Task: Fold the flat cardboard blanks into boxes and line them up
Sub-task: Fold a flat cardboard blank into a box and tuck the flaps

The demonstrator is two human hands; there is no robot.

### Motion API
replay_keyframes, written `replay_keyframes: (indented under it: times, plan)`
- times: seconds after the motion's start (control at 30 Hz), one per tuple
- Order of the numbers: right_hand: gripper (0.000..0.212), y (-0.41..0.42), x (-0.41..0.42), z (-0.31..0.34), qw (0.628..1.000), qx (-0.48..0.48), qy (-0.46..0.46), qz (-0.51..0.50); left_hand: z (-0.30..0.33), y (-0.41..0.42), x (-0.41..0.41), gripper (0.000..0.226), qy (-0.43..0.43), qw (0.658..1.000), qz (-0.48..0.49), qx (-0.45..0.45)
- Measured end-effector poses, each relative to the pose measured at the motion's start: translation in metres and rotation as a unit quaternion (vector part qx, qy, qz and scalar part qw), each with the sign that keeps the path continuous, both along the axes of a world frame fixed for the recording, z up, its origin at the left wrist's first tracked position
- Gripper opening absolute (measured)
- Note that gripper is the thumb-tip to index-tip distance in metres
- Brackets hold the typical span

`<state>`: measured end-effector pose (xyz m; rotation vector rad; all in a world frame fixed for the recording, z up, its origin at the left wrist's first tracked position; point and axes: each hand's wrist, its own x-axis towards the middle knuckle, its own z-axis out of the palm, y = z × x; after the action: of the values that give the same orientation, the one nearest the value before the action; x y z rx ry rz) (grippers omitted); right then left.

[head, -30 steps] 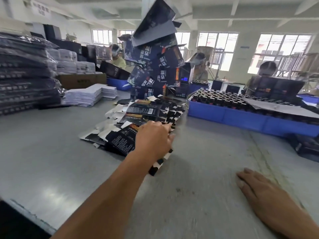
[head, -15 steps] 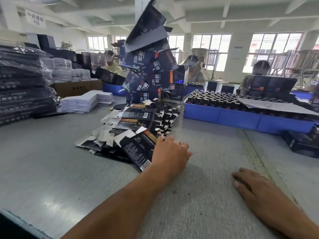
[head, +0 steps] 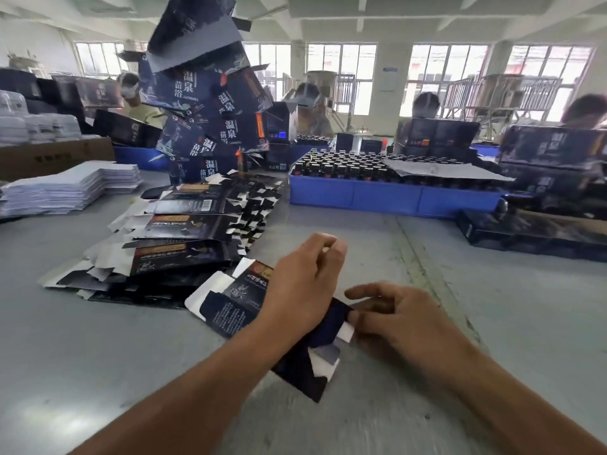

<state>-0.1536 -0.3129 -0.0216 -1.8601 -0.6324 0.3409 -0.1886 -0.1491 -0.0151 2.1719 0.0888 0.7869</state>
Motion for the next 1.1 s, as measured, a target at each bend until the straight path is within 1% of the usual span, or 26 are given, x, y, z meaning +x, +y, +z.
replay_keyframes:
  times: [0.07,0.13,0.2,0.27,0.33,0.43,0.53,0.6,0.8,0.9,1.0,1.1]
  plan:
    - [0.017,-0.005,0.009,0.002,0.997,0.049,0.021,-0.055,0.000,0.003,-0.003,0.037,0.007,0.999,-0.017,0.049]
    - [0.014,-0.014,0.019,0.006,0.989,0.090,0.031,-0.115,0.000,0.010,-0.006,0.059,0.052,0.992,-0.061,0.101]
    - [0.015,-0.024,0.025,0.008,0.983,0.105,0.028,-0.145,-0.001,0.014,-0.009,0.085,0.122,0.971,-0.102,0.177]
    - [0.016,-0.030,0.028,0.007,0.983,0.103,0.019,-0.152,-0.003,0.014,-0.009,0.103,0.171,0.945,-0.126,0.250]
    - [0.016,-0.032,0.029,0.005,0.983,0.107,0.018,-0.147,-0.007,0.012,-0.009,0.118,0.191,0.924,-0.140,0.299]
    - [0.016,-0.032,0.028,0.005,0.986,0.111,0.006,-0.127,-0.009,0.010,-0.008,0.128,0.186,0.918,-0.146,0.320]
    - [0.016,-0.031,0.026,0.005,0.988,0.113,-0.010,-0.108,-0.010,0.012,-0.010,0.132,0.165,0.923,-0.134,0.321]
    - [0.015,-0.030,0.026,0.004,0.988,0.120,-0.009,-0.102,-0.010,0.012,-0.010,0.131,0.139,0.928,-0.109,0.329]
    - [0.023,-0.026,0.022,0.006,0.983,0.167,0.040,-0.060,-0.006,0.014,-0.010,0.127,0.054,0.932,-0.022,0.357]
    - [0.021,-0.026,0.020,0.006,0.981,0.179,0.050,-0.054,-0.006,0.014,-0.011,0.119,0.012,0.937,0.002,0.350]
    - [0.015,-0.025,0.018,0.006,0.983,0.174,0.025,-0.058,-0.005,0.013,-0.011,0.112,-0.010,0.936,0.016,0.352]
    - [0.009,-0.023,0.016,0.006,0.986,0.158,-0.006,-0.056,-0.005,0.011,-0.011,0.110,-0.023,0.928,0.025,0.371]
